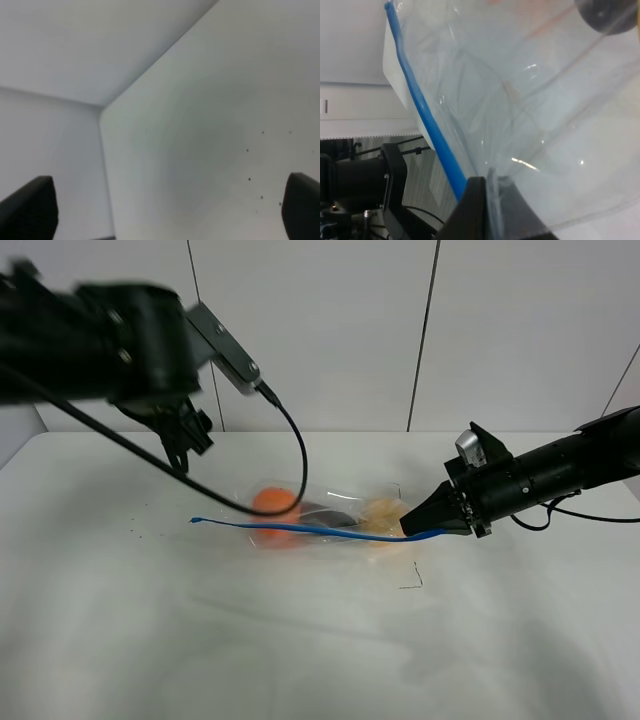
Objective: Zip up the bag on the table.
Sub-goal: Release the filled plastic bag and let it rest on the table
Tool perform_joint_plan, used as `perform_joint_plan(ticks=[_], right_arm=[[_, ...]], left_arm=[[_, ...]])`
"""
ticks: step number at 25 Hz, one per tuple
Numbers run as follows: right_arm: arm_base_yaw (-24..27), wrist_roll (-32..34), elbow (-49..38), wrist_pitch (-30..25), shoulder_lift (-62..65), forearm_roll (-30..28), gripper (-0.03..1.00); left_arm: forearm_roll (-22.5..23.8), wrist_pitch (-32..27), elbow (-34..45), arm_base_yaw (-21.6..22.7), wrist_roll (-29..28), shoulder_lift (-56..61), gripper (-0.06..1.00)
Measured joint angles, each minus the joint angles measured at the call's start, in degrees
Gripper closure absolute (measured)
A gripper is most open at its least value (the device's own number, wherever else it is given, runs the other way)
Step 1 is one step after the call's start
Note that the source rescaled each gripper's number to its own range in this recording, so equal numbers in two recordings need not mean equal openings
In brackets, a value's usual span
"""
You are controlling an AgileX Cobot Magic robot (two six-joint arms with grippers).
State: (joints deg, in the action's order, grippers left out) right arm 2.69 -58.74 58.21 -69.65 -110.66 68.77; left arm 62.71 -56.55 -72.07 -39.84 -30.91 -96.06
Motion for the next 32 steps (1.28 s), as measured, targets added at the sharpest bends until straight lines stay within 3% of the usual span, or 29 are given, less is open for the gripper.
perform_joint_plan(ticks=[3, 10, 13, 17, 22, 32], right_arm=[[0.0, -0.1, 0.0, 0.0, 0.0, 0.0, 0.97], [0.0, -0.8, 0.0, 0.0, 0.0, 0.0, 0.97], [0.0, -0.8, 0.0, 0.0, 0.0, 0.0, 0.97], [0.0, -1.1, 0.0, 0.0, 0.0, 0.0, 0.97], [0.0, -1.6, 0.0, 0.0, 0.0, 0.0, 0.97], [0.0, -2.4, 0.0, 0.0, 0.0, 0.3, 0.97]], left_arm=[[-10.5, -0.3, -6.5, 6.7, 8.1, 4.6, -0.05], [-42.6, -7.4, -19.4, 26.5, 27.8, 12.3, -0.05], [-50.9, -10.4, -20.2, 34.5, 30.9, 14.8, -0.05], [-52.9, -10.4, -20.1, 40.4, 31.9, 18.0, -0.05], [-53.1, -10.4, -16.7, 41.2, 32.2, 23.8, -0.05], [-51.7, -1.8, 6.3, 41.3, 29.0, 46.5, -0.05]])
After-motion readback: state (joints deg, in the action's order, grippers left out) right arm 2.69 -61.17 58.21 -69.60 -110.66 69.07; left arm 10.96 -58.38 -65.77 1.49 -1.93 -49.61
